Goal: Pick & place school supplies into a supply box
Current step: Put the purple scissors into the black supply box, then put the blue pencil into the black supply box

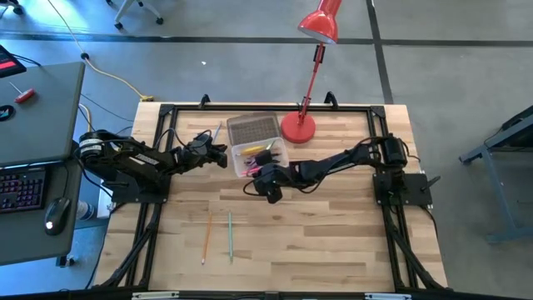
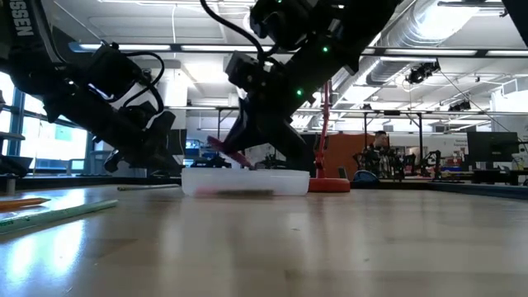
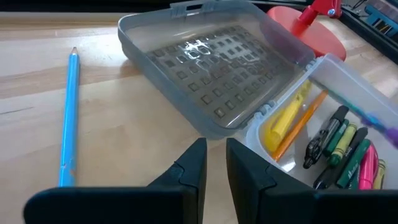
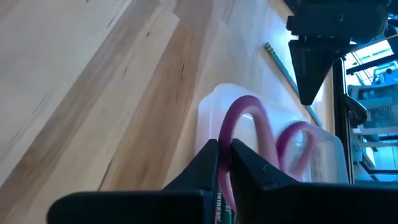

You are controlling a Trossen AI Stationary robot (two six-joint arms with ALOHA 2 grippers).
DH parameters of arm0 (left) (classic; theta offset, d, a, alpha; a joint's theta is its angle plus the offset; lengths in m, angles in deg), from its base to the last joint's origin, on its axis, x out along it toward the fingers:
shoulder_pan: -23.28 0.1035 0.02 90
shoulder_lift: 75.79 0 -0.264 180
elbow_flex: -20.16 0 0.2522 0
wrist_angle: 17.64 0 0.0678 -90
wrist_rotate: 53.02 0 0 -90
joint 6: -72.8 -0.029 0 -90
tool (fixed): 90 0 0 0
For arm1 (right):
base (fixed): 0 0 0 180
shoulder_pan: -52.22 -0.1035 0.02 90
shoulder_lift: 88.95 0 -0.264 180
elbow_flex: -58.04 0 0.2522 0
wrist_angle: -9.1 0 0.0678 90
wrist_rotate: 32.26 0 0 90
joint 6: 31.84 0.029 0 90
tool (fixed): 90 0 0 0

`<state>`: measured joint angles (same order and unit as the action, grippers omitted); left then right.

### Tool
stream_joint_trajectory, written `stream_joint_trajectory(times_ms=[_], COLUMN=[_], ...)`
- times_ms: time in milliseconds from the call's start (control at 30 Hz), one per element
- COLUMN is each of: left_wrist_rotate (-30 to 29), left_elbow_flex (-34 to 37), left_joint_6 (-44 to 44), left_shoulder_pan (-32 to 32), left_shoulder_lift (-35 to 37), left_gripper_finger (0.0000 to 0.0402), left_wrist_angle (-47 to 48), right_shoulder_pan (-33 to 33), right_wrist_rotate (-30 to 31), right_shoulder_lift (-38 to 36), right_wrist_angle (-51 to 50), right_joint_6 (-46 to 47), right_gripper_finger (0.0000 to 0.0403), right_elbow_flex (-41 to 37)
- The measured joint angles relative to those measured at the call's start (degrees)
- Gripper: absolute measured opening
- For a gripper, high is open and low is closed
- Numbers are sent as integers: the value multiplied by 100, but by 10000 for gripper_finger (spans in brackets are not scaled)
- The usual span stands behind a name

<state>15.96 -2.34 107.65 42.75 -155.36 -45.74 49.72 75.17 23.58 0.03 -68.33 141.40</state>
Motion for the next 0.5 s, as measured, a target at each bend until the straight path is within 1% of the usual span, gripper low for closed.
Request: stream_joint_trajectory(times_ms=[233, 367, 500], left_wrist_rotate=[0, -1, -2], left_elbow_flex=[1, 0, 2], left_joint_6=[0, -2, 0], left_shoulder_pan=[-1, 0, 1], left_shoulder_lift=[0, 0, 0], left_gripper_finger=[92, 92, 92], left_wrist_angle=[0, 0, -2], right_shoulder_pan=[139, 192, 223], right_wrist_rotate=[-243, -118, -125], right_shoulder_lift=[-2, -2, -4], right_wrist_angle=[0, 159, 478], right_joint_6=[26, 33, 37], right_gripper_finger=[49, 75, 96], right_elbow_flex=[0, 0, 0])
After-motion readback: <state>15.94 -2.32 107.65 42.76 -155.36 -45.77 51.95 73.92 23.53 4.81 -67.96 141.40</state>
